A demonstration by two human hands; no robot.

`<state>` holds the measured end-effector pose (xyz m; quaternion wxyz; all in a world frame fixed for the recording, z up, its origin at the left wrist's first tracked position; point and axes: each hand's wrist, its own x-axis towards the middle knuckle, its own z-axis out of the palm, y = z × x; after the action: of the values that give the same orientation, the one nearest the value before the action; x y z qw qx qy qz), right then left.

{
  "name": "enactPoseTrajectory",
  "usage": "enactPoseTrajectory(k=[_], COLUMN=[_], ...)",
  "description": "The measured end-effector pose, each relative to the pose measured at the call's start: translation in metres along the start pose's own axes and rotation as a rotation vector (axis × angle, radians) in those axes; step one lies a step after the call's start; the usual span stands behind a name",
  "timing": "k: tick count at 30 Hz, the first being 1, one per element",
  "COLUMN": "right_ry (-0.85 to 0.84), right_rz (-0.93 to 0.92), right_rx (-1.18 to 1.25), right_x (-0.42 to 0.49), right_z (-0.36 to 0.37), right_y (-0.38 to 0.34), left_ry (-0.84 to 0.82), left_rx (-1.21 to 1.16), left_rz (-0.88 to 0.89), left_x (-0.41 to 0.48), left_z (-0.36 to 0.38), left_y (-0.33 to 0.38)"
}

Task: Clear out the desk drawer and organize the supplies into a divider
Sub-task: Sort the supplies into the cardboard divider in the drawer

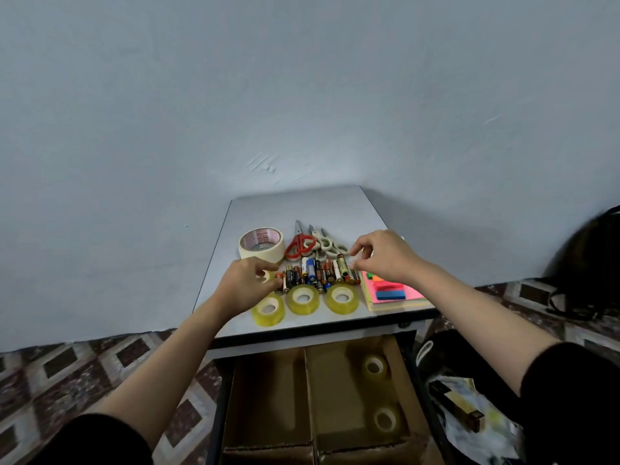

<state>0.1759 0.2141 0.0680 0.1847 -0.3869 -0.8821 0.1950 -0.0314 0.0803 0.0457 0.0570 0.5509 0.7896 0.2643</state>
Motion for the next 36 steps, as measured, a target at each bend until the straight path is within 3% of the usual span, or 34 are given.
enactPoseTrajectory(k=[4,9,17,24,30,33,36], right_ry=[-0.108,-0.298,-0.322,-0.304,-0.225,-0.156,-0.15], right_rz=[0.024,0.042,0.033,0.028,0.013,-0.012,0.002], right_rx=[-0.058,-0.143,-0.238,-0.22,-0.186,-0.081,0.302], right_x=[0.024,0.038,0.046,0.046,0.039,0.03,0.01], right_z=[0.014,0.02,0.024,0.025,0.015,0.001,-0.008], right_y=[0.0,0.001,0.001,0.003,-0.001,-0.01,-0.022], left_ry=[-0.063,-0.112,-0.255,-0.211,-0.034,0.032,-0.029], left_rx=[0.066,0.02,0.022,-0.043,-0.106,-0.275,-0.623], left_rz=[-0.008,0.115,0.121,0.133,0.142,0.136,0.086], left_x=[0.015,0.029,0.041,0.04,0.032,0.021,-0.01], left_z=[0.011,0.013,0.021,0.025,0.013,-0.006,-0.025], left_y=[-0.012,-0.006,-0.007,-0.007,-0.003,0.003,0.015])
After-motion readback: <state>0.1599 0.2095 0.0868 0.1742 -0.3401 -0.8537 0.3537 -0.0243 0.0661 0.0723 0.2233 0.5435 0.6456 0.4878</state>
